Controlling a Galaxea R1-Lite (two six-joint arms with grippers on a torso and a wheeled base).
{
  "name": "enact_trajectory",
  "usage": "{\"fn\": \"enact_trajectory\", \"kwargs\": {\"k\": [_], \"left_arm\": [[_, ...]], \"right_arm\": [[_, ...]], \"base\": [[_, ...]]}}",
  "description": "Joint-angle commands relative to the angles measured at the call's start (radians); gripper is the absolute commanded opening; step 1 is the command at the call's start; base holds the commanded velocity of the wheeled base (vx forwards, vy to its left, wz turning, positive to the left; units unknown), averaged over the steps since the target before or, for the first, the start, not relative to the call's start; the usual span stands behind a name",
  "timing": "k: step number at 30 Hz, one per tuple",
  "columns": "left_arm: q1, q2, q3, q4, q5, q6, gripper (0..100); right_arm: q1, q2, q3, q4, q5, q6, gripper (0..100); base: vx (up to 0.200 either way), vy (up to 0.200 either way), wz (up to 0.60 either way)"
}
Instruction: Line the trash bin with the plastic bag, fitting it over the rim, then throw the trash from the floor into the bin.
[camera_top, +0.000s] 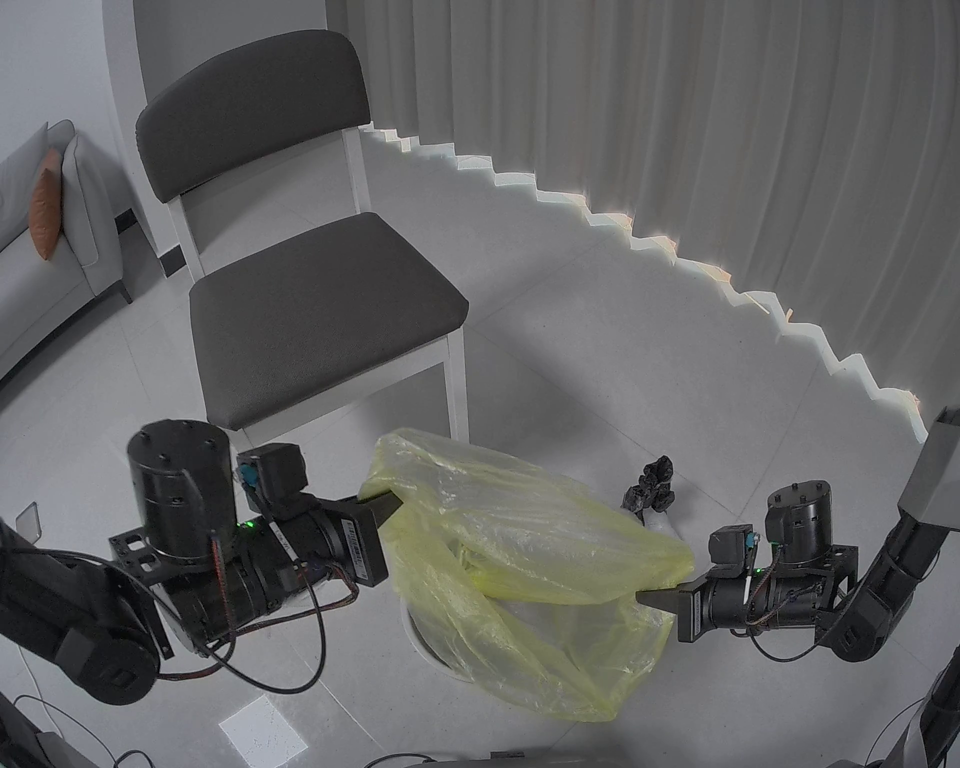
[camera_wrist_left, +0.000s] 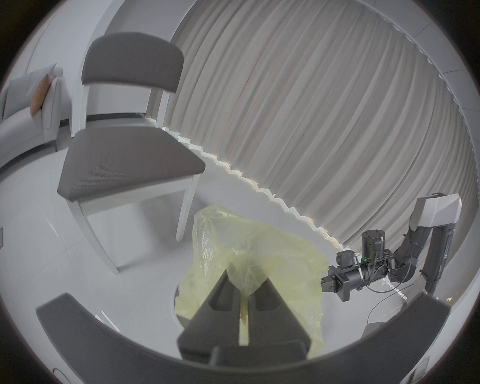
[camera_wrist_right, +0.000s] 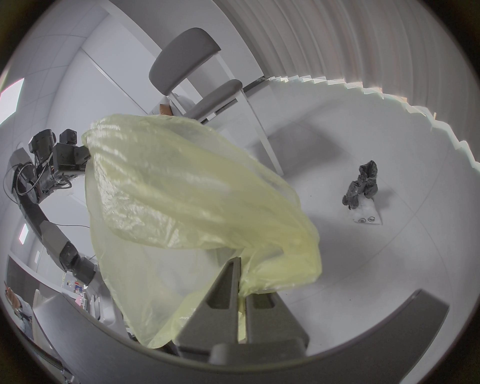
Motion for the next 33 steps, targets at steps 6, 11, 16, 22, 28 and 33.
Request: {"fn": "enact_trajectory", "kwargs": {"k": [6,11,16,22,28,33], "left_arm": [[0.045,0.238,0.029,-0.145,-0.014,-0.017,0],[0.128,0.272,0.077,-0.151,-0.085,-0.017,0],[0.167,0.342,0.068,-0.152,-0.097,-0.017,0],[0.209,0.459,0.025,-0.189,-0.099,-0.004,0],[0.207,0.486,0.082,-0.192,-0.096,0.017,0],[0.203,0.454,0.164,-0.195,-0.096,0.054,0]], "right_arm": [[-0.018,0.067,0.004,-0.015,-0.001,-0.009,0],[0.01,0.108,-0.032,-0.017,0.001,-0.011,0],[0.025,0.149,-0.095,-0.006,0.002,-0.012,0],[0.043,0.22,-0.193,0.054,0.001,-0.016,0],[0.036,0.278,-0.28,0.144,-0.004,-0.039,0],[0.048,0.292,-0.268,0.146,-0.007,-0.045,0]], "base": [[0.0,0.0,0.0],[0.0,0.0,0.0],[0.0,0.0,0.0],[0.0,0.0,0.0],[0.0,0.0,0.0],[0.0,0.0,0.0]]}}
